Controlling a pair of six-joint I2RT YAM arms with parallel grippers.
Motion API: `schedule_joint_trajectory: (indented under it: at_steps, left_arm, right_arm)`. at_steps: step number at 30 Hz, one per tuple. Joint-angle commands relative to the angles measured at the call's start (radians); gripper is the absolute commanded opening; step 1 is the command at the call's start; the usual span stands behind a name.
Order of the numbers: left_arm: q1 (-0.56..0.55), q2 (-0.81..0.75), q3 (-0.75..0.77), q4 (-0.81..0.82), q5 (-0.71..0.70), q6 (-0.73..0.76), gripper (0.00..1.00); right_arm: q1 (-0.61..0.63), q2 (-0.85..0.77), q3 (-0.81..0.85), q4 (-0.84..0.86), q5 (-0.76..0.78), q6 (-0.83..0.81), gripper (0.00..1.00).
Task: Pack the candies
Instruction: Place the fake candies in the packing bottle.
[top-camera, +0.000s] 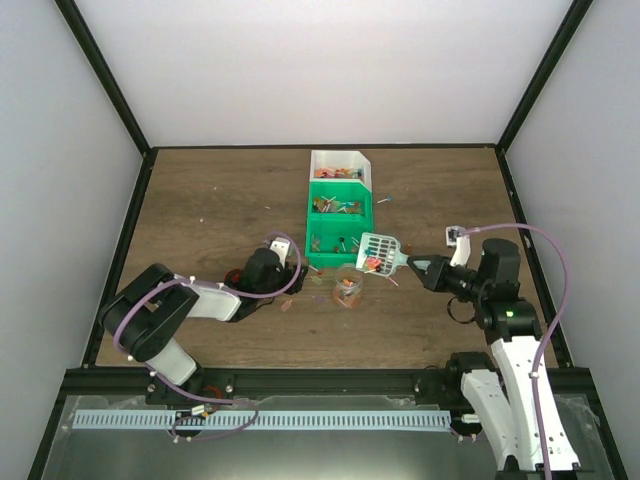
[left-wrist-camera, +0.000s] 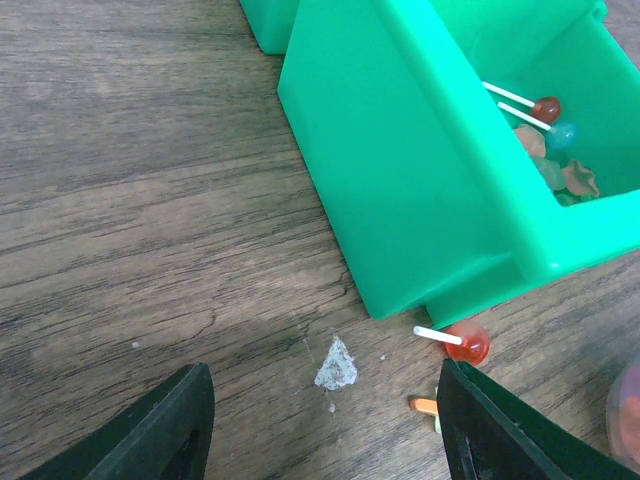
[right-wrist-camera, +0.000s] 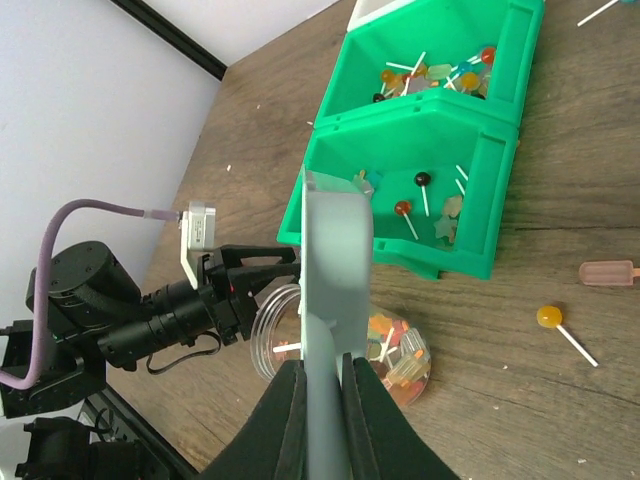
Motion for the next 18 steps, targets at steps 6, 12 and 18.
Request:
schedule_joint_trajectory:
  at_steps: [6, 12, 18]
  left_arm:
    - [-0.004, 0.014, 0.022, 0.028, 0.013, 0.002, 0.63]
    - [-0.004, 0.015, 0.025, 0.021, 0.01, 0.007, 0.63]
    - [-0.004, 0.009, 0.023, 0.018, 0.008, 0.008, 0.63]
  right_arm:
    - [0.104, 0.015, 0.072, -0.01, 0.095, 0.01, 0.01]
    - [0.189, 0.03, 0.079, 0.001, 0.182, 0.039, 0.01]
    - [0.223, 0.033, 0.115, -0.03, 0.259, 0.044, 0.01]
